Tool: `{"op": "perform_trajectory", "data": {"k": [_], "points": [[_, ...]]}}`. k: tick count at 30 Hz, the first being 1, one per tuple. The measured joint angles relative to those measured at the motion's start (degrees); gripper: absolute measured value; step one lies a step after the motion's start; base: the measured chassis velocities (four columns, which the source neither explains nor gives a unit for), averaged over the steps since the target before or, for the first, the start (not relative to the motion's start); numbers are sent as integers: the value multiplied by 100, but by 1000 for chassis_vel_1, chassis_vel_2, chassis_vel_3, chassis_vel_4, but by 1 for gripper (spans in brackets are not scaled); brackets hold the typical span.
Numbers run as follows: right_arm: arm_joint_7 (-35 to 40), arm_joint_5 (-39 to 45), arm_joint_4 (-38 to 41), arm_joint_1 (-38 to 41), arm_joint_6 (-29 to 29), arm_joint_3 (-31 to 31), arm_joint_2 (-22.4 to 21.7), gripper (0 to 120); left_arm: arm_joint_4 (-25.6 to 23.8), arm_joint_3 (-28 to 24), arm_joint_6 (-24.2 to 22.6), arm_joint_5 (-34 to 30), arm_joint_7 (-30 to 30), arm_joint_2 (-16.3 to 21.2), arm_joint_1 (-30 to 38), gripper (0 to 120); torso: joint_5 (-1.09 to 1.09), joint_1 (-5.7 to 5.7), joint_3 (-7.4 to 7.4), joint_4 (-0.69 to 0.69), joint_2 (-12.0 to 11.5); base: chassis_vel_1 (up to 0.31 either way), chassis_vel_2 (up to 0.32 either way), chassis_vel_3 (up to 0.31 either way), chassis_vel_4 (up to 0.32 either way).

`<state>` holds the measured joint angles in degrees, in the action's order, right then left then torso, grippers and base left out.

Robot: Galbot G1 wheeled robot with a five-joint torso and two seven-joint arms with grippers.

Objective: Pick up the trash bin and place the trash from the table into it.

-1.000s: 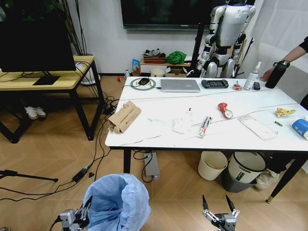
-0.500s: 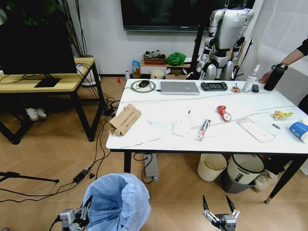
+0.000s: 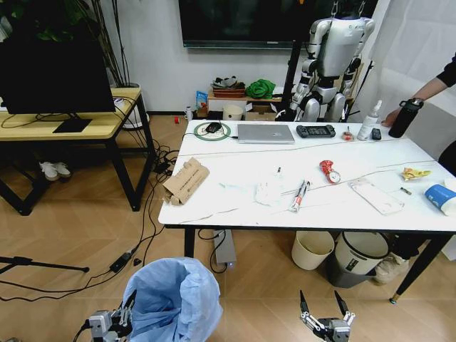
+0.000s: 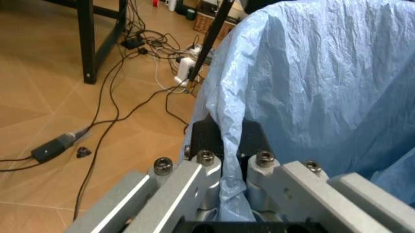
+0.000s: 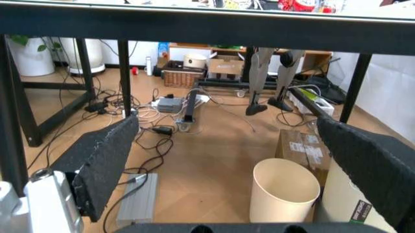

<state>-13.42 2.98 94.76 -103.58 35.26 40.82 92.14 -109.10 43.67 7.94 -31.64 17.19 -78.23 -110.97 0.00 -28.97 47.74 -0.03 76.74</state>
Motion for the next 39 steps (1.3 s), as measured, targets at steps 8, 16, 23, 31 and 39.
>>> {"op": "perform_trajectory", "data": {"k": [8, 16, 23, 31, 39], "points": [[0, 2, 2, 1, 2, -1, 0, 100, -2, 8, 0, -4, 27, -7, -2, 0, 0, -108, 125, 0, 233, 0, 0, 0, 0], [-1, 2, -19, 7, 4, -12, 0, 100, -2, 4, 81, 16, 49, -15, 12, 0, 0, -232, 274, 0, 506, 0, 0, 0, 0], [0, 2, -35, 13, 3, -9, 0, 100, -7, -46, 376, 19, 309, -17, 54, 0, 0, -325, 390, 0, 714, 0, 0, 0, 0], [0, 4, -35, 28, -19, -19, 0, 100, 14, 11, 390, 105, 399, -32, 77, 0, 0, -336, 407, 0, 741, 0, 0, 0, 0], [4, 8, -49, 49, -57, -38, 0, 100, 53, 72, 250, 49, 335, -45, 88, 0, 0, -324, 391, 0, 712, 0, 0, 0, 0]]}}
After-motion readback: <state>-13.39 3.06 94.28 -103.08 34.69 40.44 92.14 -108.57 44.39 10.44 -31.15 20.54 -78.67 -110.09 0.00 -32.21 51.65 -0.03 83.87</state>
